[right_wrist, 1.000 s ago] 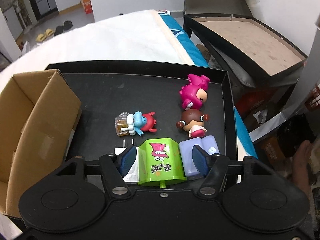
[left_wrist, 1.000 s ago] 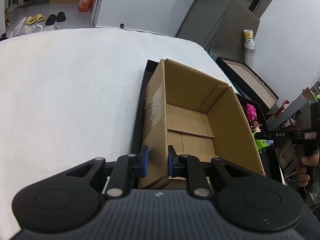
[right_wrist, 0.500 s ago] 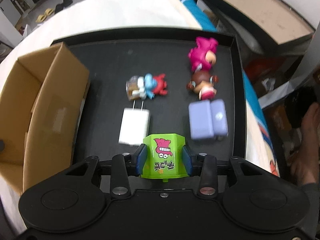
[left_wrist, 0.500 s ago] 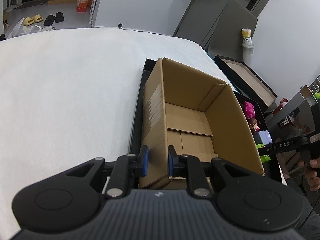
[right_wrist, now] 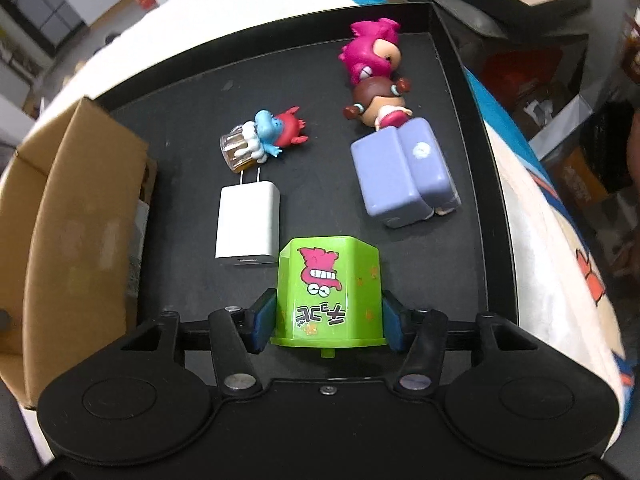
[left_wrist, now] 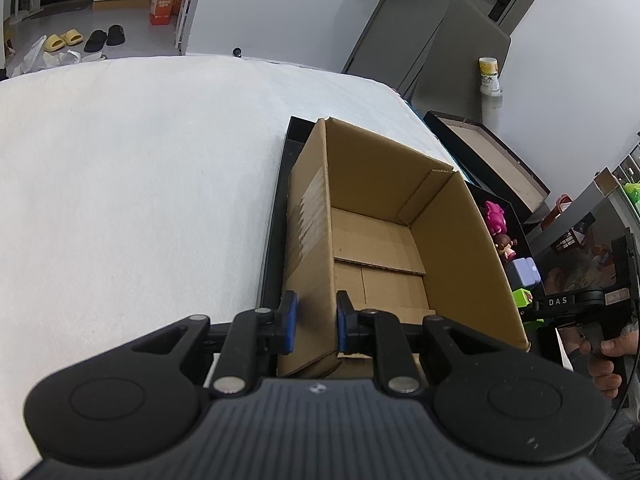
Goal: Organize rigid objects
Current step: 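Grasp the green hexagonal cup with the right gripper and lift it, then carry the green cup over the box and release it with the right gripper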
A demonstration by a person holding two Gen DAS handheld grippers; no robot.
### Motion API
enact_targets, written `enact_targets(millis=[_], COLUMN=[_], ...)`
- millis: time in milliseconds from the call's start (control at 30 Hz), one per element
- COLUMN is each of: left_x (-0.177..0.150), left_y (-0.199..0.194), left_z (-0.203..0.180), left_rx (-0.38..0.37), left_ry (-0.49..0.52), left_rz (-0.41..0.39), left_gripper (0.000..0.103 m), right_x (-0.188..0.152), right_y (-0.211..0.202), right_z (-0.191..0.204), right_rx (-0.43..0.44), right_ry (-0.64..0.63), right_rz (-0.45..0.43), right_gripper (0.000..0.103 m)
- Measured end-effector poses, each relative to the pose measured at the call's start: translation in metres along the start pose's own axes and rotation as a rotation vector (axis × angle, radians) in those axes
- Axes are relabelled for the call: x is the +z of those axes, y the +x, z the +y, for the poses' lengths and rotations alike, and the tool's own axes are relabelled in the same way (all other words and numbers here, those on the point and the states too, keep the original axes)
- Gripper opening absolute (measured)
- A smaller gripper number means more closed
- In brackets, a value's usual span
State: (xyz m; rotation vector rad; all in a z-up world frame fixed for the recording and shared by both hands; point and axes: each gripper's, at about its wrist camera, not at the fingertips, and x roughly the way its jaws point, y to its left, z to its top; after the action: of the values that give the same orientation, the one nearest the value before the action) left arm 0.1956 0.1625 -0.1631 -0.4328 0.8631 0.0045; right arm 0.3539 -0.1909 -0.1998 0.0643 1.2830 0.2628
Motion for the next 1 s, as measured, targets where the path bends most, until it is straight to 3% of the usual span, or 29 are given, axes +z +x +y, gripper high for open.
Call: enact_targets(millis=[267,1000], left_x=[0.0,0.001], left_y=[-0.001,-0.001], left_z=[0.0,0.002], left_rx=[-0.002,-0.003], left_ry=[0.003,-0.005], left_rz=[0.0,0.011], left_gripper=[0.018,0.018], right_x=[-0.001,0.019], right_y=[-0.015,-0.091], right_z=[0.0,0.061], right_rx=[0.004,0.055], right_ry=[0.022,-0.147], right_rz=[-0.04,-0.143], right_gripper=[0.052,0.052])
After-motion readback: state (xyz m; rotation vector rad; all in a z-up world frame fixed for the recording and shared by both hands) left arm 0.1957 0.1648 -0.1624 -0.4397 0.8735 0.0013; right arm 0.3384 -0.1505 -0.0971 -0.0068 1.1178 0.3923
